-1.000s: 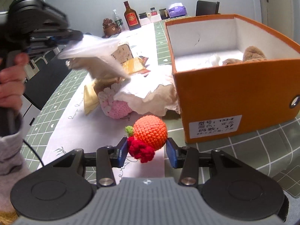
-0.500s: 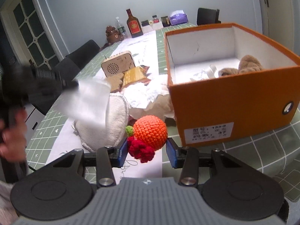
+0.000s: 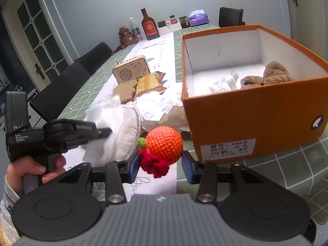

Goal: Organize soft objects
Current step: 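Carry the mesh bag into the orange box and release it with the left tool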

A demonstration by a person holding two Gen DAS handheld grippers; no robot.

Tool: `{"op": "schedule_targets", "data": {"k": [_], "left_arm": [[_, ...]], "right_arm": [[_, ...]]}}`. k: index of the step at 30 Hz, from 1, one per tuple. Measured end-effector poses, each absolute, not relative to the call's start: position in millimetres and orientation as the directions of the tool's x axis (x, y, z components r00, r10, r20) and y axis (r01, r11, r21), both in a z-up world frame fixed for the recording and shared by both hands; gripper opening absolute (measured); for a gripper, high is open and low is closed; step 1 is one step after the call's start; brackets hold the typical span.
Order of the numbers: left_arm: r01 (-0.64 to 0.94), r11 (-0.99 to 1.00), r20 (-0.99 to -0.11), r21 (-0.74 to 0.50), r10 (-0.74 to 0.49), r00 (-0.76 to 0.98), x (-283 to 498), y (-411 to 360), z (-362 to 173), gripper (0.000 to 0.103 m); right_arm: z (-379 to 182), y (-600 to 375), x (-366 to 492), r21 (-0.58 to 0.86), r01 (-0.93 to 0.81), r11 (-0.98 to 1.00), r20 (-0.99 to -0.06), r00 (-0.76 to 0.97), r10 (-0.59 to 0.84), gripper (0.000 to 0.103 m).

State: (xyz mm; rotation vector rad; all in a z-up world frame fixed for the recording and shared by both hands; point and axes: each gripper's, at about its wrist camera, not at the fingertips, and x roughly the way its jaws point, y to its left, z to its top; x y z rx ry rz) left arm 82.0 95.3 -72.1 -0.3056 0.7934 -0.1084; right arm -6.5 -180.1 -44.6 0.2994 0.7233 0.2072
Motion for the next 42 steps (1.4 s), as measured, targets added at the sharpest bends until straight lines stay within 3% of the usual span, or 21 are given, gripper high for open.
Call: {"op": "schedule_targets", "data": {"k": [12,23,30,42], "left_arm": [[0.025,0.956,-0.559,-0.294,-0.193,0.807,69.3,80.2,0.4,0.0],[0.222,0.932,-0.438,-0.288,-0.334,0.834,100.0,13.4,60.6,0.0],[0.351,0.9,-0.474,-0.258,-0.435,0.766,143.3,-47.8,51.6,0.0],[0.395,0.909,-0.628,-0.133,-0.386,0.676,189.0,-108.8,-0.7,0.0]], "right_arm": [[1.1,-206.8,-11.7,0.391,-0.117,0.913,-0.502,0.804,0.318,0.043],[46.6,-261.8,4.7,0.314,-0.009,0.949,-0.433,0.889,0.151,0.043],[47.2,-293.9,27.7,0.306,0.064,0.95,-0.438,0.895,0.08,0.043],[24.0,-334.5,77.1,0.302,0.151,0.941,-0.514,0.858,0.027,0.043]]}}
